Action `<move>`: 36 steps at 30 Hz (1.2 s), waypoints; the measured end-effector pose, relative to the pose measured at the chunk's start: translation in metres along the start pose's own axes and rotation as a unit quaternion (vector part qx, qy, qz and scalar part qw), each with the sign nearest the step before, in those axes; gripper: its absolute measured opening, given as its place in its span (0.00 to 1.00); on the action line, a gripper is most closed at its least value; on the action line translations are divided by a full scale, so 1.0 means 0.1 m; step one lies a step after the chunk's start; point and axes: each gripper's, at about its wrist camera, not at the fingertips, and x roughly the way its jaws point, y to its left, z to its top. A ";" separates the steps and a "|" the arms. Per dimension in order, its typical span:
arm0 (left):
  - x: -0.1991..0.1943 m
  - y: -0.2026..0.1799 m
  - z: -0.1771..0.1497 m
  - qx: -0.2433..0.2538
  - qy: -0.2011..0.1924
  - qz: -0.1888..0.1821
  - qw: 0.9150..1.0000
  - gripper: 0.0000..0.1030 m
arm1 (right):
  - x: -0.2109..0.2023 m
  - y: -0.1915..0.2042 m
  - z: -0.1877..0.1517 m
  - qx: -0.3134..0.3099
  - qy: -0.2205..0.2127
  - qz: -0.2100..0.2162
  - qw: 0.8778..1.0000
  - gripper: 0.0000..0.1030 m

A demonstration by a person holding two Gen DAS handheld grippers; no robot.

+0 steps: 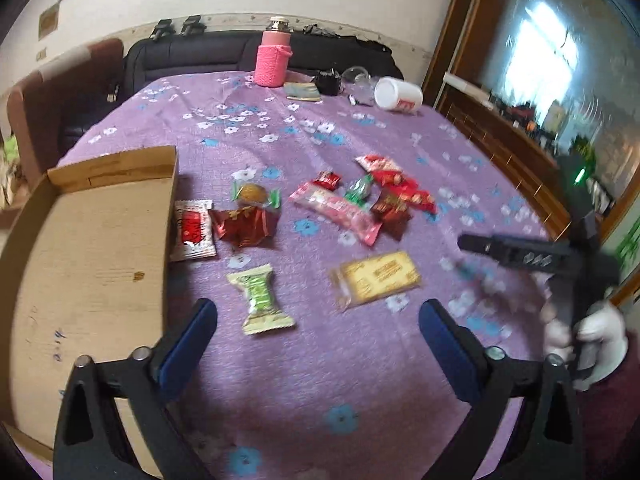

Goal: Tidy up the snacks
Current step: 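Grasp the green-white candy with left gripper while right grasps pink Melody packet, then carry both snacks over the cardboard box and open both grippers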

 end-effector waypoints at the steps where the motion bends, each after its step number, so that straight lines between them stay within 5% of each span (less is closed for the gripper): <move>1: 0.03 0.00 -0.01 0.003 0.011 -0.004 1.000 0.66 | 0.02 0.13 0.02 -0.012 0.000 0.030 0.999 0.73; 2: 0.07 0.00 -0.02 0.003 0.020 -0.013 1.000 0.54 | 0.03 0.24 0.04 -0.022 0.000 0.061 0.998 0.67; 5: 0.08 0.00 -0.03 0.005 0.020 -0.016 1.000 0.54 | 0.11 0.66 0.18 -0.065 -0.007 0.116 0.991 0.66; 16: 0.39 0.08 0.04 0.028 0.055 0.016 0.998 0.55 | 0.85 1.19 0.46 -0.151 0.046 0.055 0.986 0.65; 20: 0.56 0.11 0.05 0.028 0.074 0.055 0.995 0.55 | 0.96 1.17 0.46 -0.154 0.055 0.050 0.985 0.41; 21: 0.59 0.11 0.04 0.033 0.079 0.069 0.994 0.54 | 0.96 1.17 0.45 -0.157 0.052 0.045 0.985 0.29; 23: 0.62 0.09 0.02 0.045 0.078 0.093 0.992 0.48 | 0.96 1.17 0.44 -0.163 0.050 0.040 0.985 0.27; 26: 0.56 0.20 0.03 0.027 0.069 0.098 0.992 0.17 | 0.93 1.17 0.40 -0.166 0.044 0.037 0.984 0.25; 28: 0.48 0.29 0.05 -0.002 0.061 0.060 0.996 0.17 | 0.88 1.15 0.39 -0.154 0.044 0.048 0.986 0.25; 36: 0.27 0.41 0.01 -0.013 0.037 0.058 0.998 0.17 | 0.50 1.11 0.33 -0.128 0.014 0.060 0.990 0.25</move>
